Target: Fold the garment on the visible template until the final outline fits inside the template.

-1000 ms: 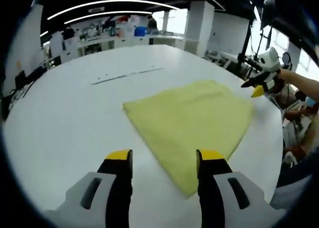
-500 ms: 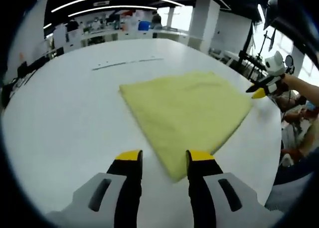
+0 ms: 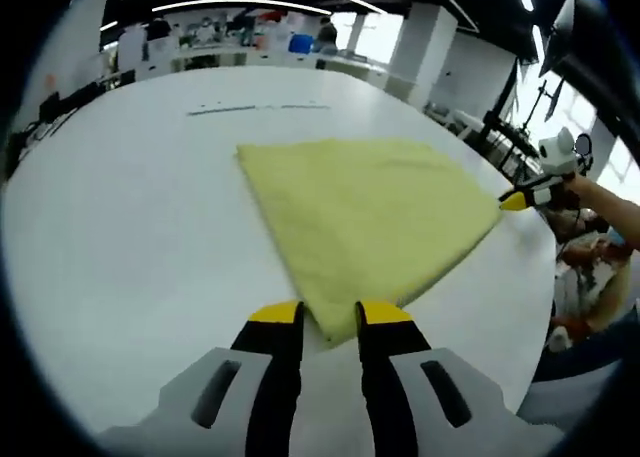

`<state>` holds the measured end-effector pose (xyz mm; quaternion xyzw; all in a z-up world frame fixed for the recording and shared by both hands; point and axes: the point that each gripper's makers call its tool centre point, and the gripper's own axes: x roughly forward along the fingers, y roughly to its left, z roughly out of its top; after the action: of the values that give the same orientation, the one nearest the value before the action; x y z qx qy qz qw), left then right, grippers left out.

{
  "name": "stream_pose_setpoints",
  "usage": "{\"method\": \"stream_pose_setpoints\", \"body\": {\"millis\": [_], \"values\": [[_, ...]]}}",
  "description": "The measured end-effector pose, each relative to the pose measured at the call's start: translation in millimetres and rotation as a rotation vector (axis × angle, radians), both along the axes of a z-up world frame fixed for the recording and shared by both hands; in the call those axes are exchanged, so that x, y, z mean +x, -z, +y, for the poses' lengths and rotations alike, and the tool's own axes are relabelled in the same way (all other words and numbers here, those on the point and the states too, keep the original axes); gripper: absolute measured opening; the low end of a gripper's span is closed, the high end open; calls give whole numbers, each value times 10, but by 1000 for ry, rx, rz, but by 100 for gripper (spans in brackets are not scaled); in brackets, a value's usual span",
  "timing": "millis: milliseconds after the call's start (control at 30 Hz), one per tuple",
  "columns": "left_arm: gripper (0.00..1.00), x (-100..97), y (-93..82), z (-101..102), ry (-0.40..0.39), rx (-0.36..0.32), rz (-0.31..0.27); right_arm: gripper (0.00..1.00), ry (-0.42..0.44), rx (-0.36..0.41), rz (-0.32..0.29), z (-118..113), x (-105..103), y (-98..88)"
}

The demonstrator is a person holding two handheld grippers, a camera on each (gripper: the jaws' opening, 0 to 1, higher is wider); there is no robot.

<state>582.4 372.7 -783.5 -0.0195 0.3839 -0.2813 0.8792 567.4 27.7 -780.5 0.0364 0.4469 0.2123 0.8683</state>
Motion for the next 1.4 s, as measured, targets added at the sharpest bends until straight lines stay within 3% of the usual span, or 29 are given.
{"method": "stream_pose_setpoints", "body": {"millis": [200, 367, 867, 1400], "values": [[10, -89, 34, -18, 11, 2, 10, 6, 26, 44, 12, 9, -25, 1], [6, -112, 31, -10, 18, 16, -1, 0, 33, 35, 18, -22, -38, 13], [2, -212, 19, -9, 41, 35, -17, 0, -57, -6, 10, -57, -130, -8], [2, -409, 9, -8, 51, 45, -5, 0, -75, -26, 2, -66, -239, -36]]}}
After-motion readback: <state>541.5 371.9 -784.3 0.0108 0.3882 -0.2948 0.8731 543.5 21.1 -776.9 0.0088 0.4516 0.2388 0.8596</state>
